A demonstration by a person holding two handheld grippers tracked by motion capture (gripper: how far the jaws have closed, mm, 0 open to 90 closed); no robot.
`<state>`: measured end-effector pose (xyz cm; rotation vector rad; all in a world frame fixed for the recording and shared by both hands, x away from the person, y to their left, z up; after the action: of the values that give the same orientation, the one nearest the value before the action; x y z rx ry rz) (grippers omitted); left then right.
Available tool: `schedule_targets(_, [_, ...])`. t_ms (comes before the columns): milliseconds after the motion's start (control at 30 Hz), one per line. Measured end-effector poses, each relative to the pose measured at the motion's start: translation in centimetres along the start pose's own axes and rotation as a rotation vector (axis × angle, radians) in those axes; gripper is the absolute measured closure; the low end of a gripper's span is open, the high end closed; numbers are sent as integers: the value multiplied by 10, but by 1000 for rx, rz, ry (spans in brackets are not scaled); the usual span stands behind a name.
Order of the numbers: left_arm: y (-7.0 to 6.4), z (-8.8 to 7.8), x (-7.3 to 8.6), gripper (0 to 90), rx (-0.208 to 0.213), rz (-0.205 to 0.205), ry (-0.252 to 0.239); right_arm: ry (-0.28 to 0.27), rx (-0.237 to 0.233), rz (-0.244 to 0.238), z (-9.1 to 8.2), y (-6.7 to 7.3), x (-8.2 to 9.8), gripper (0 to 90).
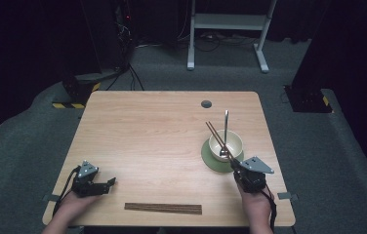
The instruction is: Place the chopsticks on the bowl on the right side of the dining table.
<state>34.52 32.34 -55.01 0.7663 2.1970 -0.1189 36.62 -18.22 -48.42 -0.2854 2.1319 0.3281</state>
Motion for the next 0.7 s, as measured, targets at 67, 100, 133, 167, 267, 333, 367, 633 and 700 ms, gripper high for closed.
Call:
schedule_targets(67, [0, 0, 0, 150, 1, -2, 0, 2, 0, -1, 0, 0, 0, 834])
schedule_targets(100, [0, 0, 0, 150, 0, 0, 0, 3, 1, -2, 0, 1, 1, 833])
schedule_targets(133, [0, 0, 0, 150, 0, 0, 0, 4, 1, -1, 1, 1, 1, 833])
schedule_targets(167, [0, 0, 0, 150, 0, -1, 0, 3, 0, -5, 1, 1, 1, 833])
schedule_targets(267, [0, 0, 0, 150, 0, 0, 0, 3, 1, -6, 1, 1, 1, 833])
schedule_targets(333, [0, 0, 0, 151, 1, 0, 0, 4, 2, -4, 1, 1, 1, 833])
schedule_targets(367, [0, 0, 0, 151, 1, 0, 0, 4, 2, -4, 1, 1, 1, 833])
schedule_targets(633, [-1, -1, 1, 151, 3, 2, -2, -6, -8, 1, -2, 2, -1, 803])
schedule_targets(700, [-1, -1, 1, 151, 3, 2, -2, -11, -9, 5, -5, 2, -2, 766])
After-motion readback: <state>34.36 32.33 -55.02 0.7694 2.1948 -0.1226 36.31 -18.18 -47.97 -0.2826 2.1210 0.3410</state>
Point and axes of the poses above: each handheld gripper's, and its own axes: z roughly forward along the jaws, x roughly out of its underside, y roughly to its left, the point moved 3 cm from there along z, roughly forward along the jaws, and after that the axes turned 13 degrees about z, right-handed, at the moved point
